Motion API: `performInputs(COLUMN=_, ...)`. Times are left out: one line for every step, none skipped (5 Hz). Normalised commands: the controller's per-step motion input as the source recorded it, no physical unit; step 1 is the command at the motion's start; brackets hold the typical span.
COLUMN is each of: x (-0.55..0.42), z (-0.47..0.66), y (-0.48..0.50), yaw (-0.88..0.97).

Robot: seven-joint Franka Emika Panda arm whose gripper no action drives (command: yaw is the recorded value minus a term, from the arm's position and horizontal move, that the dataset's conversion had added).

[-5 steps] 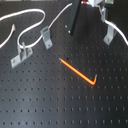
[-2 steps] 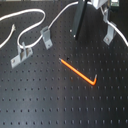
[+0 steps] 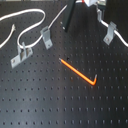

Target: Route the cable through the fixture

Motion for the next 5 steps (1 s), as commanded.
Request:
performInputs(x=0.19, z=0.14, y=0.272, yaw=-0.23)
performInputs(x=0.144, z=0.14, y=0.168, yaw=-0.49)
performInputs(x=0.0, z=0.02, y=0.0, yaw=0.0)
performInputs(x=0.019, z=0.24, y=0.202, yaw=-0.74)
performInputs(x=0.298, z=0.26, y=0.243, yaw=-0.39)
